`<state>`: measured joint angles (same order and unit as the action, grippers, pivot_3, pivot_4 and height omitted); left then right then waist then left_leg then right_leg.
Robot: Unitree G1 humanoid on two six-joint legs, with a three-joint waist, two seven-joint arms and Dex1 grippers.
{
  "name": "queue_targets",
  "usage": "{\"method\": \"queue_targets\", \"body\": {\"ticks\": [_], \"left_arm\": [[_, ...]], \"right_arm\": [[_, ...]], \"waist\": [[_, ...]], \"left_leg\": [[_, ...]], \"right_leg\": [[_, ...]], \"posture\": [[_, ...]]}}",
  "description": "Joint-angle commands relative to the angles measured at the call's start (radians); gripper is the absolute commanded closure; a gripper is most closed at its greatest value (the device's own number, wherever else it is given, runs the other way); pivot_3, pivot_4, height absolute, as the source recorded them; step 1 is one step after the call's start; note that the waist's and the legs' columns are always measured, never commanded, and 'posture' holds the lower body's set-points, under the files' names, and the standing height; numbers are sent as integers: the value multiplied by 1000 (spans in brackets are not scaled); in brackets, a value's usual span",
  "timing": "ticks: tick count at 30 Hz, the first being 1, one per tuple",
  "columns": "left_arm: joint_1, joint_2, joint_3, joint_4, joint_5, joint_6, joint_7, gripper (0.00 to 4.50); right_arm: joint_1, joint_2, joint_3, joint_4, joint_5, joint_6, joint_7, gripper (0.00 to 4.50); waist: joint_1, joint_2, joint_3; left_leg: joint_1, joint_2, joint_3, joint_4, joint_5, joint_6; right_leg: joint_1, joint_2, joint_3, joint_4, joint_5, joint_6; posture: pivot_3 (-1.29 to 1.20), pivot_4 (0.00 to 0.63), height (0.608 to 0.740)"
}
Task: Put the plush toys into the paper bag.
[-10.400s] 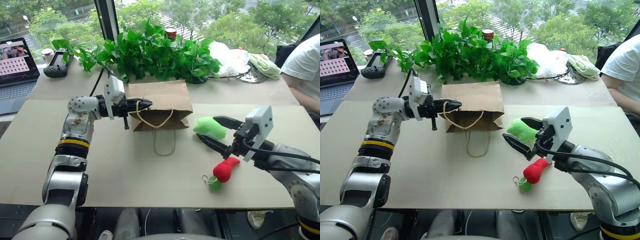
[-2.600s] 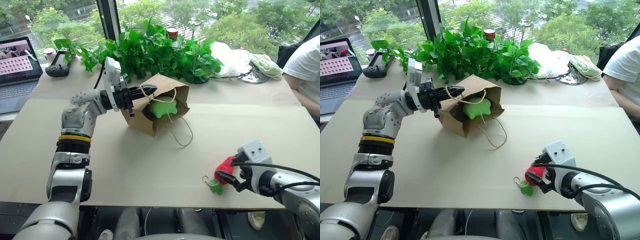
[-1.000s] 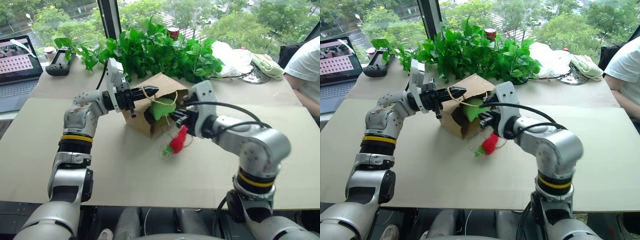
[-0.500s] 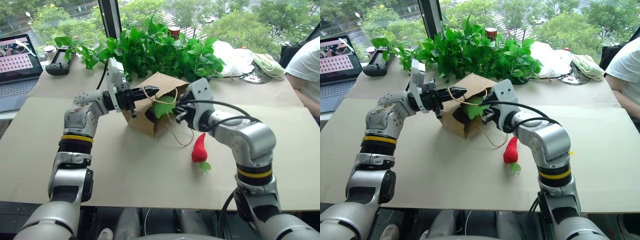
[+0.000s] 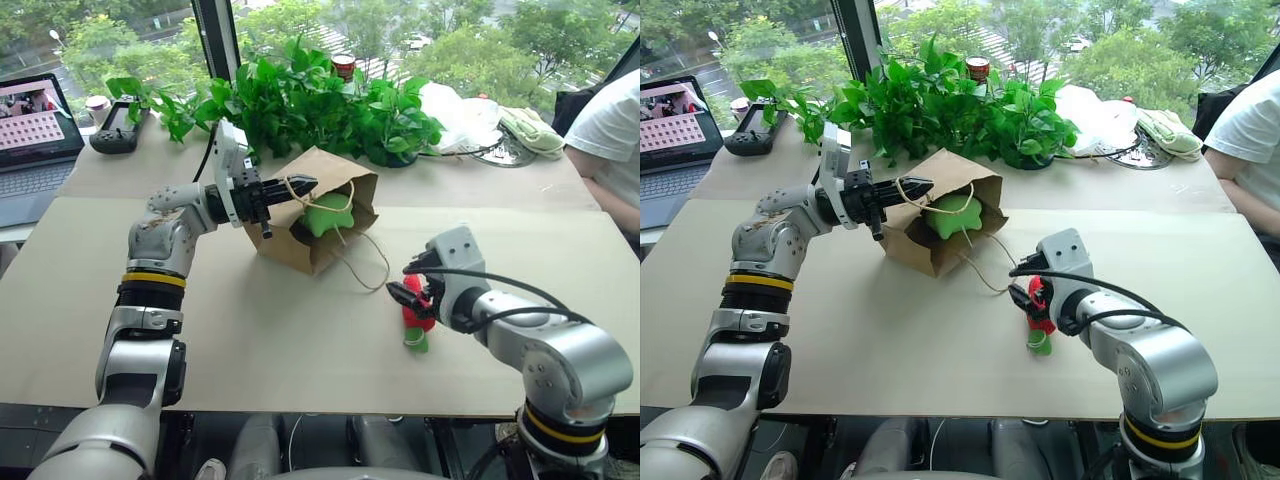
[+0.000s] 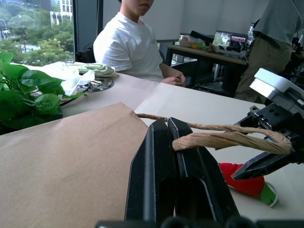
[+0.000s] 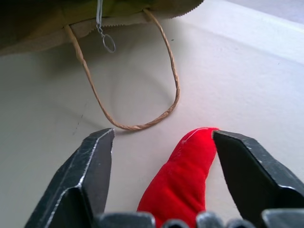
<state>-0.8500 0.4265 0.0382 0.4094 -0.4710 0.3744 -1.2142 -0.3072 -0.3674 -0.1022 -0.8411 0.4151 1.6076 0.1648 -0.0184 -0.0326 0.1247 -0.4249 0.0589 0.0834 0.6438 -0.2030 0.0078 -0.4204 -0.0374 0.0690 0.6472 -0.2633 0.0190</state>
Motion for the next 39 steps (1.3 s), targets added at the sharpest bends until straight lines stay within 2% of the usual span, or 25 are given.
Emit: {"method": "queue_targets", "body": {"ticks": [1, 10, 13, 19, 24, 28, 32, 35, 39], "left_arm": [[-21, 3, 3, -10, 2, -19, -11, 4500], [-27, 2, 3, 0, 5, -24, -17, 4500], [-27, 3, 4, -1, 6, -24, -17, 4500], [-31, 3, 5, 2, 7, -25, -18, 4500], [-31, 3, 4, 0, 7, -26, -18, 4500], [-34, 3, 5, 0, 7, -26, -19, 4500], [-37, 2, 4, 5, 8, -27, -21, 4500], [-36, -2, 2, 1, 7, -26, -19, 4500], [-38, -5, 0, -2, 7, -26, -18, 4500]], "right_arm": [[53, -4, 16, -33, -10, 7, -46, 14], [101, -17, 62, 2, -29, 7, -71, 14], [97, -13, 77, 2, -30, 7, -68, 748], [94, -11, 87, 5, -24, 7, -55, 2837], [38, -5, 55, -8, -21, -6, -31, 2837], [-71, 58, -28, -20, 15, -29, 23, 2837], [-174, 126, -34, 14, 33, -32, 48, 2837], [-257, 174, 46, 138, 11, -94, 35, 2837], [-336, 185, 175, 327, -31, -236, 51, 2837]], "waist": [[1, 0, 0], [0, 0, 0], [1, 0, 0], [2, 0, 0], [0, 0, 0], [0, 0, 0], [1, 0, 0], [1, 0, 0], [-2, 0, 0]], "left_leg": [[0, 0, 0, 0, 0, 0], [0, -1, 0, 0, 0, 0], [0, -1, -1, 0, 0, 0], [0, -1, -1, 0, 0, 0], [0, -1, -1, 0, 0, 0], [0, -1, -1, 0, 0, 0], [0, -1, -1, 0, 0, 0], [-1, -1, -1, 0, 0, 0], [0, -1, -1, 0, 0, 0]], "right_leg": [[0, 0, 0, 0, 0, 0], [0, 0, 0, 0, 0, 0], [0, 0, 0, 0, 0, 0], [0, 0, 0, 0, 0, 0], [0, 0, 0, 0, 0, 0], [0, 0, 0, 0, 0, 0], [0, 0, 0, 0, 0, 0], [0, 0, 0, 0, 0, 0], [0, 0, 0, 0, 0, 0]], "posture": [[0, 150, 740], [0, 150, 740], [0, 150, 740], [0, 150, 740], [0, 150, 740], [0, 150, 740], [0, 150, 740], [0, 150, 740], [0, 150, 740]]}}
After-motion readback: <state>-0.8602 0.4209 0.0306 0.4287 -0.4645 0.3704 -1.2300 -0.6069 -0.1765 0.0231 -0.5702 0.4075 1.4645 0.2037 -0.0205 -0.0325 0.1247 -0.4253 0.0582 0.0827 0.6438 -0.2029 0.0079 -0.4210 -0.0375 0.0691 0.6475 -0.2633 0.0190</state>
